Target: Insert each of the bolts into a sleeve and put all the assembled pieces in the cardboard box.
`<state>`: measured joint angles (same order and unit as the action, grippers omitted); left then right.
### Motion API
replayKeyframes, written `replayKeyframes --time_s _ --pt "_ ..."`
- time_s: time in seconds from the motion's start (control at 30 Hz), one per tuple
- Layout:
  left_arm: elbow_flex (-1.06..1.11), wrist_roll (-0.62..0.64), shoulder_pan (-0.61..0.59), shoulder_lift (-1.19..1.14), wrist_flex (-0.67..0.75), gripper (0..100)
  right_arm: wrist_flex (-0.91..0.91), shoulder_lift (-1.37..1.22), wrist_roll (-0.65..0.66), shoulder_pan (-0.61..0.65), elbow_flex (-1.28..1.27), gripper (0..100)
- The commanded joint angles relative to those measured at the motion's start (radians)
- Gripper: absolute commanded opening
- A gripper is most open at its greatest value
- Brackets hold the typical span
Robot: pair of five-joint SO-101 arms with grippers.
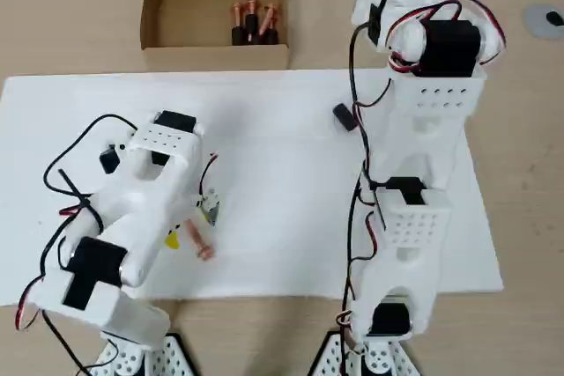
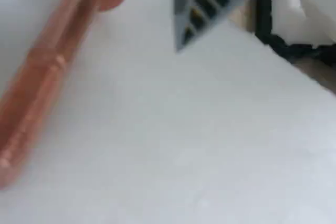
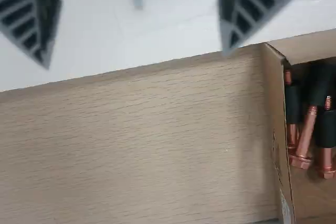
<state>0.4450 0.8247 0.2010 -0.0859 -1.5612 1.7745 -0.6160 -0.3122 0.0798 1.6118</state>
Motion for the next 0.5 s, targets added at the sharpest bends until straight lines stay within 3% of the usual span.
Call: replayKeyframes --time_s 0.0,0.2,0.37,0.47 --pt "-0.003 0.014 -0.008 -0.061 0.011 28 0.011 0.059 -0.009 -0.016 0.045 24.9" --pt "-0.003 0.009 -0.006 -0.177 0.011 26 0.011 0.059 -0.009 -0.015 0.048 24.9" --pt "-0.038 0.008 -0.006 -0.291 0.026 0 0.011 0.059 -0.009 -0.016 0.048 24.9" --pt "-0.083 0.008 -0.006 -0.340 0.018 1 0.011 0.059 -0.009 -0.015 0.050 24.9"
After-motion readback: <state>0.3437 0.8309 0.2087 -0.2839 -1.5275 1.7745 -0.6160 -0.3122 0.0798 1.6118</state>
